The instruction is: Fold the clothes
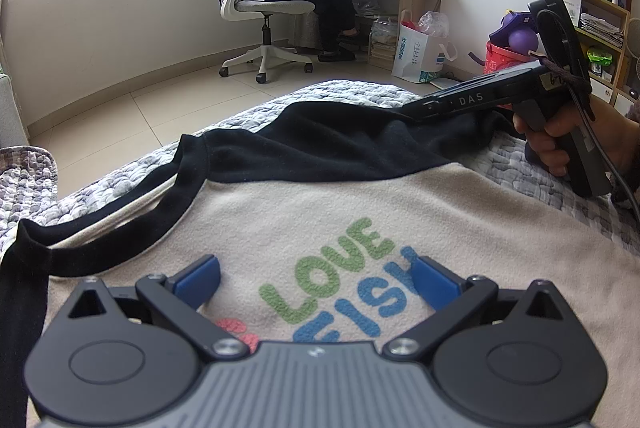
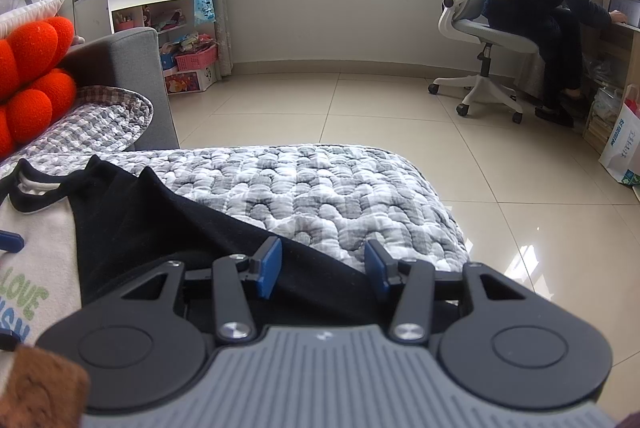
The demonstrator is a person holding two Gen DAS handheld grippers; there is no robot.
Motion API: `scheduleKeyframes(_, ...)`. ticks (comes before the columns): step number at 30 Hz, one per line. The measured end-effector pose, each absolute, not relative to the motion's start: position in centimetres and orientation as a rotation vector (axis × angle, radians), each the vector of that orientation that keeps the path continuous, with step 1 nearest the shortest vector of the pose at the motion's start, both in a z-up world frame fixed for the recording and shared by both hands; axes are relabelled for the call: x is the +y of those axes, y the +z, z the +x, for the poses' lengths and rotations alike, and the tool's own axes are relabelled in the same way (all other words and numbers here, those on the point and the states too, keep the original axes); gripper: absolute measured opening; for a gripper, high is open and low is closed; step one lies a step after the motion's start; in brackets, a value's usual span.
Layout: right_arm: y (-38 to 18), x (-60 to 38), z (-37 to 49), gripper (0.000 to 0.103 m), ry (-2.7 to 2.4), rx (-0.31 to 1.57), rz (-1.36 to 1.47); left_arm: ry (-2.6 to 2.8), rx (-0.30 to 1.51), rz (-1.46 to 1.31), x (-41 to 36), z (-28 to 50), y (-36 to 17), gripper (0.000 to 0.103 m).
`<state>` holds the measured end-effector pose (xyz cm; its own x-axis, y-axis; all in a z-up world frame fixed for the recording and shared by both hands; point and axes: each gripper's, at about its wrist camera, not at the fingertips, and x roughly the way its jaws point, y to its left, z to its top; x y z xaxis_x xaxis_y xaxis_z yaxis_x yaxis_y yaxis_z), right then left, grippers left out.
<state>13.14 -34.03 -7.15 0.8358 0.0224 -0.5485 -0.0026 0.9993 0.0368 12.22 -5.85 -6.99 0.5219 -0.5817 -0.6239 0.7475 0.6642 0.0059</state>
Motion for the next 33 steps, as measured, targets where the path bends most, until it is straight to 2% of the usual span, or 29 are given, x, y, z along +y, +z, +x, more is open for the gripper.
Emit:
scheduleKeyframes(22, -6.9, -33.8, 13.0, 0.053, 0.007, 0.590, 0.017, -0.810, 0.630, 0.290, -5.9, 12.2, -7.0, 0.103)
scheduleKeyframes(28, -5.3, -34.0, 11.4, 0.062, 0.000, 0.647, -0.008, -0.810, 0.630, 0.290, -5.8, 12.2, -7.0, 0.103)
scheduleKeyframes(33, -3.3, -35.1, 7.7, 0.064, -0.040, 0.638, -0.016, -0.810, 0.630, 0.290, -5.8, 12.3, -7.0, 0.103)
